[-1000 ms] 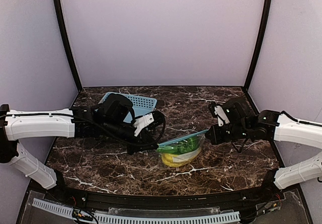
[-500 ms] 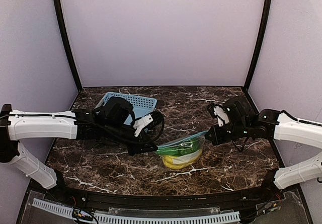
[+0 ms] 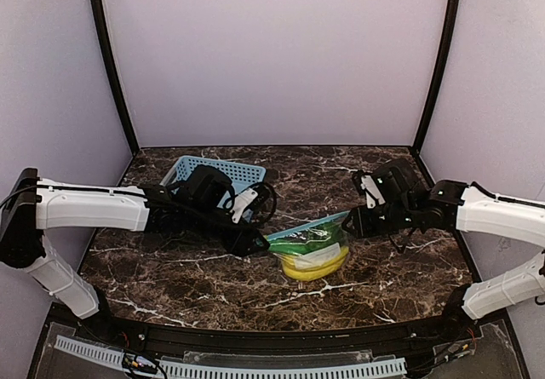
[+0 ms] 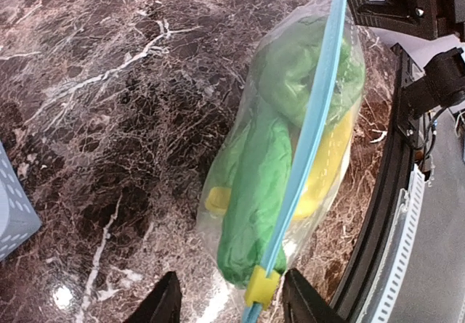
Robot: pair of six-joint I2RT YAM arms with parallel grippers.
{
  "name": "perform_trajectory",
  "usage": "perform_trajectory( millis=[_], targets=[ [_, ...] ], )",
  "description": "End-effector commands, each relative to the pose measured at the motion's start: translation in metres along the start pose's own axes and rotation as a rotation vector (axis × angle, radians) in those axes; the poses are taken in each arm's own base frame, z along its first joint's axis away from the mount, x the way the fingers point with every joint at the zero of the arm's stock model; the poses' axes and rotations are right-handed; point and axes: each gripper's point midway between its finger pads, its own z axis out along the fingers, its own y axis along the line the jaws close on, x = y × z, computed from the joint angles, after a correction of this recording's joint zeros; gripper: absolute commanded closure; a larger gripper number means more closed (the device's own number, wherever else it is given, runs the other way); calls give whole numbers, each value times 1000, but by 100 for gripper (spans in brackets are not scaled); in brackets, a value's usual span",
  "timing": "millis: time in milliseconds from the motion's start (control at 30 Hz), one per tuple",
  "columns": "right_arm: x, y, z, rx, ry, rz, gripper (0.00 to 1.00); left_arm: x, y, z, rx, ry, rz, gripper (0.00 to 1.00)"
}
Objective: Place the food in the zip-top bag and seal the zipper
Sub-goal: Zip the zipper of the food storage bag, then reset both arms
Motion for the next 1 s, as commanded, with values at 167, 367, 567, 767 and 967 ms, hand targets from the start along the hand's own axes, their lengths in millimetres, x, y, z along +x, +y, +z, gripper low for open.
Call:
perform_trajectory(
  millis=[167, 367, 567, 767, 967],
  targets=[
    [-30, -3, -21, 30, -117, 15, 18, -33, 5, -32, -56, -151, -25, 19],
    [-30, -10, -22, 64, -124, 2, 3, -33, 23, -53, -105, -190, -71, 13],
    [-24, -18, -15, 83, -109, -2, 1, -19, 58, -75, -206, -194, -175, 10],
    [-17, -33, -8, 73, -94, 0, 1, 3, 90, -104, -295, -211, -254, 8],
    [-16, -69, -19, 99, -122, 50, 1, 29, 129, -153, -419, -245, -336, 3]
  ],
)
